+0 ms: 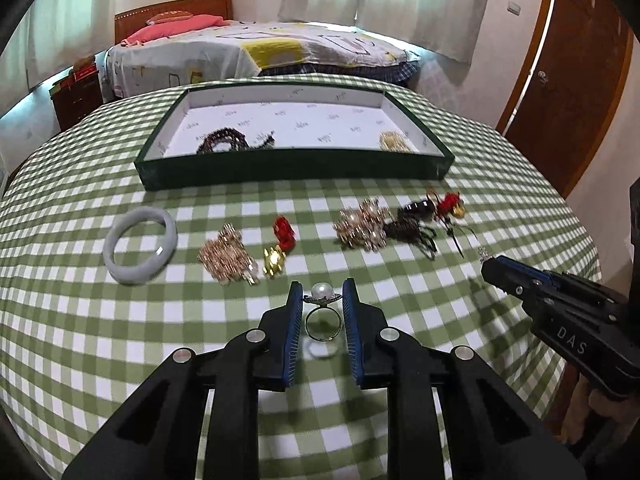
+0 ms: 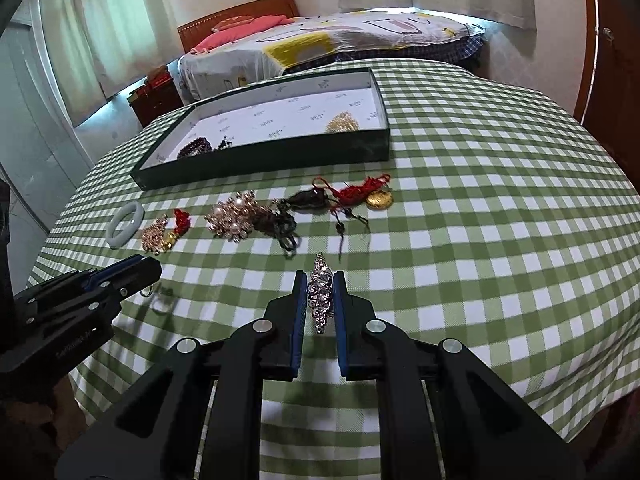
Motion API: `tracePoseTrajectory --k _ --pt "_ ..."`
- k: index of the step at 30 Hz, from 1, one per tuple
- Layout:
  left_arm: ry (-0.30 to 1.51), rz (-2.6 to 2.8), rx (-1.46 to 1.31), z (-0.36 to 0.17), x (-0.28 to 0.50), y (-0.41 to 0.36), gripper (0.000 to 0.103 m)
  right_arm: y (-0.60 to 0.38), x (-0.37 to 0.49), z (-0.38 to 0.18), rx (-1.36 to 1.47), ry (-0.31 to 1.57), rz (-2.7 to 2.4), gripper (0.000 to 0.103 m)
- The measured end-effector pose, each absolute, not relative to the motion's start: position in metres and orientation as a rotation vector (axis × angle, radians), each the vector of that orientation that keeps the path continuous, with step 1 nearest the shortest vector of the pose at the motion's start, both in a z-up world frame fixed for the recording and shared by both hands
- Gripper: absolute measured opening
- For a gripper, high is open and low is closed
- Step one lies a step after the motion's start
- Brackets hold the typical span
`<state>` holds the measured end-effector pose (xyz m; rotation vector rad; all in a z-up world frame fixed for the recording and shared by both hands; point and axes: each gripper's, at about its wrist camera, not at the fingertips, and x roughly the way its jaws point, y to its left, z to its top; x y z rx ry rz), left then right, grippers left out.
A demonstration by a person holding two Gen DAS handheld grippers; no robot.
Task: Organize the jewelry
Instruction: 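Carry the ring and pendant into the box and open both tools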
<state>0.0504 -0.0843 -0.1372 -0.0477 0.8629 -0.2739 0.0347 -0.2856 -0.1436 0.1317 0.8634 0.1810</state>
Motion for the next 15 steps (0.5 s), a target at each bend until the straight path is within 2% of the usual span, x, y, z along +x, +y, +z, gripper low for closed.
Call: tracePoseTrajectory --k 15 --pt "0.749 -0.248 -0.129 -0.101 0.136 -0.074 0.021 -0.25 0.127 -0.095 0.098 0.745 0.253 0.013"
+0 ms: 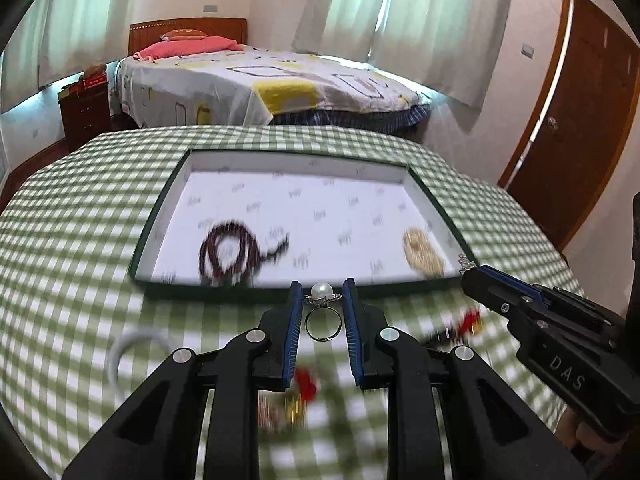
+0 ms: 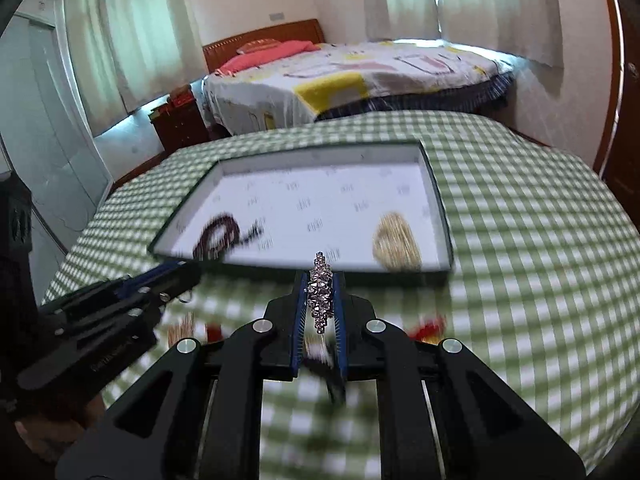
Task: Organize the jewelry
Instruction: 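Carry the ring and pendant into the box and open both tools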
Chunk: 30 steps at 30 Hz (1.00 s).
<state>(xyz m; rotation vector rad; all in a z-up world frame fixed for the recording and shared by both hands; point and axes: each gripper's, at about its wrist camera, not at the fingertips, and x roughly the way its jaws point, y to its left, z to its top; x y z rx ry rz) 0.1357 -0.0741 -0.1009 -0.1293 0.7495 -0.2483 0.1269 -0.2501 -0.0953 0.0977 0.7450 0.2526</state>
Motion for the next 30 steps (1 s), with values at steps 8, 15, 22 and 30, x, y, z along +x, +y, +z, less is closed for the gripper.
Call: tracePoseTrajectory --k 8,15,22,30 --pt "0.79 -0.215 -0.108 -0.116 0.195 -0.081 0.021 -0.246 0.184 -0.111 0.088 0.785 0.251 0.013" --pt "0.865 -0.212 -0.072 -0.144 0.215 -0.09 0.021 -0.247 0.213 -0.146 0.086 0.889 0.254 0.013" --pt "0.891 -0.224 -0.03 -0.153 0.221 -0.099 0.021 -0.243 0.222 -0.16 0.075 0.924 0.258 0.014" --pt "0.88 -0.235 -0.027 -0.153 0.222 -0.101 0.029 -0.244 0.221 -0.159 0.076 0.91 0.255 0.031"
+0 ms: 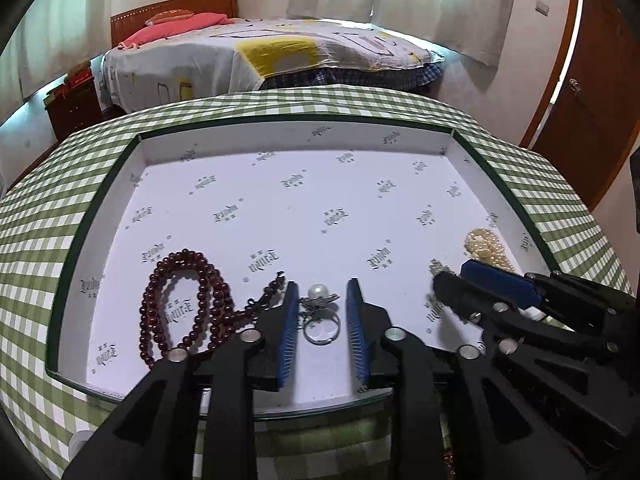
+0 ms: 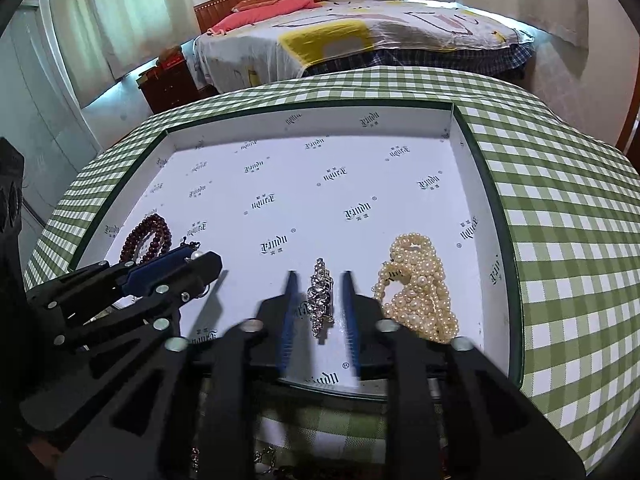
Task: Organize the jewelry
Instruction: 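Carry the ring and pendant into the box and open both tools, then grasp the jade bangle with the left tool while the right tool grasps the black cord charm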
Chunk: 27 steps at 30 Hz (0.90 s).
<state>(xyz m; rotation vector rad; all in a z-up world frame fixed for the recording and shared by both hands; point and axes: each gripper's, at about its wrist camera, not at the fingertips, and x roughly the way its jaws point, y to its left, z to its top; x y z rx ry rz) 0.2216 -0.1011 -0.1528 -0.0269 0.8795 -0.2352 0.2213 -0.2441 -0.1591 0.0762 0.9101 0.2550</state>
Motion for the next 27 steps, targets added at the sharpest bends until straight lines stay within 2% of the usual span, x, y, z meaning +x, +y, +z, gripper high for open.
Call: tracePoseTrajectory --k 4,9,11,17,27 --pt "0.882 -0.233 -0.049 -0.151 0.223 -0.097 0.041 -0.25 0.221 -0.156 0.098 0.906 0.251 0.031" --pt "0.857 -0.24 -0.076 -0.14 0.219 -0.092 0.048 -0.249 0.214 -0.141 0.108 0.873 0.253 0.031" --pt "0.839 -0.239 -0.081 -0.133 0.216 -0.089 0.053 -0.25 0.21 -0.134 0.112 0.858 0.255 0.031" --pt "0.766 -0.218 -0.081 -0.109 0.201 -0.075 0.059 -0.254 0.188 -0.112 0.12 0.816 0.25 0.031" --pt "0.716 -0.169 -0.05 -0.098 0.154 -0.048 0.06 -0.262 0.133 -0.118 0.127 0.842 0.216 0.031"
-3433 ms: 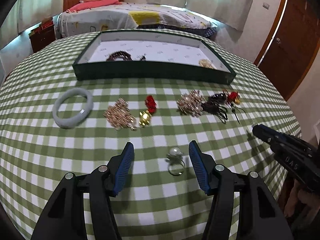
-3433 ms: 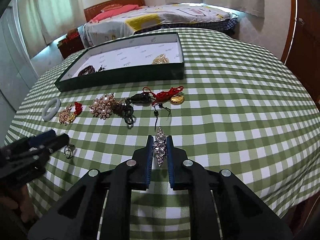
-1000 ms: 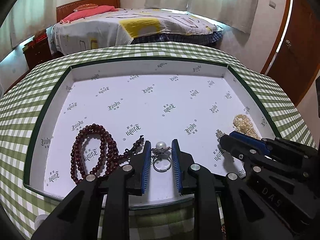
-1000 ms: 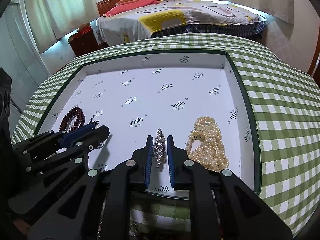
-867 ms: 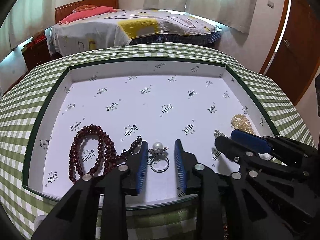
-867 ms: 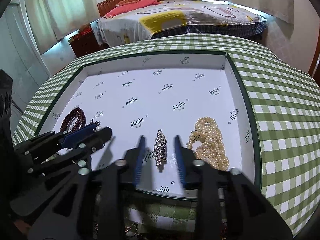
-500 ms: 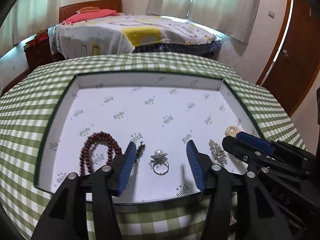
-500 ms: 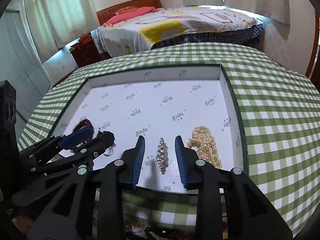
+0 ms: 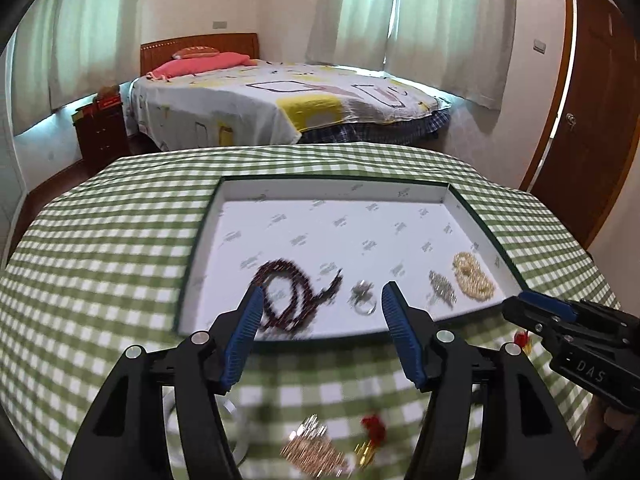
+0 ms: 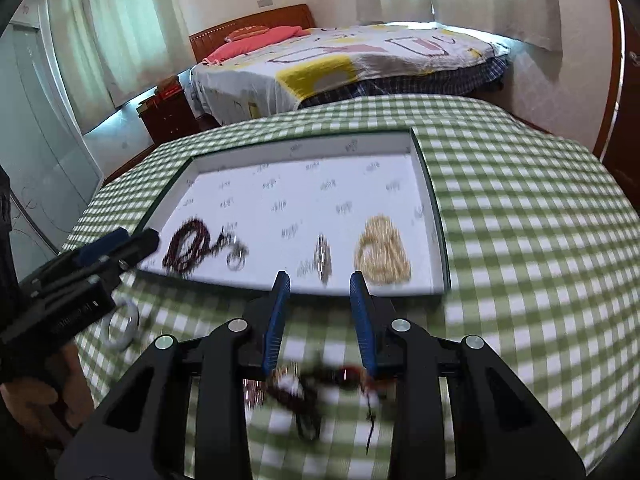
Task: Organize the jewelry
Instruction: 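Grasp the jade bangle with the left tool while the right tool grasps the black cord charm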
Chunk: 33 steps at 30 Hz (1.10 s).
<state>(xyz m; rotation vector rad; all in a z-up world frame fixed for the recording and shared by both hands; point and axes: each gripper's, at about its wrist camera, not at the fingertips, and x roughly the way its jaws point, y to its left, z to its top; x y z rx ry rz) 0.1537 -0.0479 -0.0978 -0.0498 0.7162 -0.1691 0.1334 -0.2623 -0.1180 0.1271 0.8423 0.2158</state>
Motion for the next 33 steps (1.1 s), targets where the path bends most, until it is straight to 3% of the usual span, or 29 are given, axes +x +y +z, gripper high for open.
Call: tracePoseTrajectory --k 14,21,33 --pt "0.771 -0.081 -0.079 -0.119 0.117 -0.007 0.06 -0.243 0.106 -0.158 0.112 0.953 0.236 0.029" --pt "0.781 -0.061 -0.083 -0.122 0.112 0.003 0.06 -0.246 0.097 -0.161 0.064 0.955 0.215 0.013" --pt "0.793 -0.047 -0.08 -0.125 0.104 0.011 0.06 -0.253 0.085 -0.16 0.045 0.944 0.204 0.014"
